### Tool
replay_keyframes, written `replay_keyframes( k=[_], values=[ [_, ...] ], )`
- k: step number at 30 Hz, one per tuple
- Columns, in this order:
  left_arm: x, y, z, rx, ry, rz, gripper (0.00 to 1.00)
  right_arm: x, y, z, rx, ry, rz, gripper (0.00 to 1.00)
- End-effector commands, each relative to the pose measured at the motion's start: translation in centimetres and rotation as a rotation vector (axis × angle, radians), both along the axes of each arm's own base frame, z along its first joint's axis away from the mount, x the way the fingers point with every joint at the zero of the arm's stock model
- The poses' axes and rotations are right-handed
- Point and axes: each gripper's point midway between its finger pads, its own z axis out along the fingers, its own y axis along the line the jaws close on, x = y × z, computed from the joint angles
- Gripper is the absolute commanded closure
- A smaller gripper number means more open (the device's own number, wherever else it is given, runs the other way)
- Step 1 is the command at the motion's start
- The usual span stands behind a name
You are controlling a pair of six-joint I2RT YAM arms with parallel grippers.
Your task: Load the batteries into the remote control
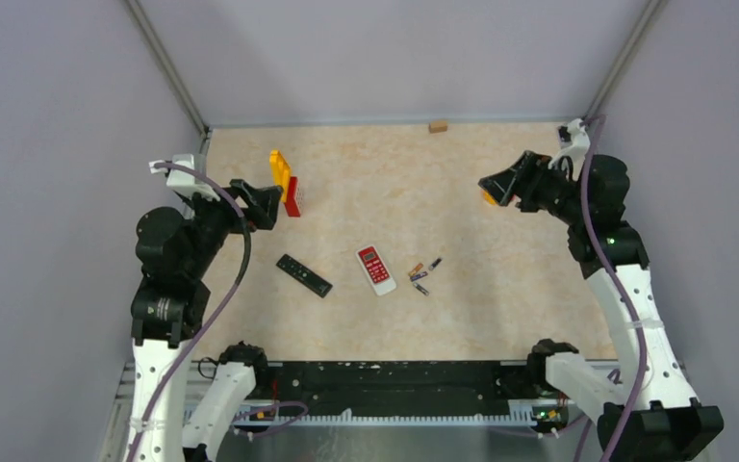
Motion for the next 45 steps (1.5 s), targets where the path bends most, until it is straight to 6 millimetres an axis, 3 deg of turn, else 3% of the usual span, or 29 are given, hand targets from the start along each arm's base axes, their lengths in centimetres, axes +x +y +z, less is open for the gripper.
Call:
replay_keyframes(
  k=[1,5,12,16,21,27,33,45],
  values=[
    [-0.3,-0.5,-0.1,-0.032,-0.020,-0.025,0.01,-0.3,2.3,-1.0,0.018,0.014,0.064,0.25],
    [-0.5,-1.0,-1.5,-0.035,0.004,-0.053,0.01,-1.1,5.6,-3.8,-0.008,0.077,0.151,0.30],
    [-0.4,-1.0,-4.5,-0.039,0.094,-0.048,0.01,-3.6,14.0,-8.0,-0.150,0.157,0.306,0.34],
    [-0.5,-0.6,-5.5,-0.041,0.120,-0.028,0.01,-4.8,18.6,-10.8,-0.219,0.195,0.372,0.25],
    [-0.4,-0.2,-6.4,-0.056,0.118,0.006,0.01,-5.5,21.8,-14.8,-0.374,0.184,0.353,0.21],
    [-0.2,0.0,-7.1,-0.066,0.132,0.020,0.01,-5.9,23.6,-19.5,-0.567,0.174,0.324,0.21],
    [0.1,1.0,-8.2,-0.054,0.148,0.081,0.01,-5.9,24.8,-24.6,-0.773,0.205,0.300,0.10],
    [0.3,1.1,-9.0,-0.074,0.174,0.093,0.01,-5.6,24.0,-29.0,-0.783,0.408,0.220,0.13]
  ],
)
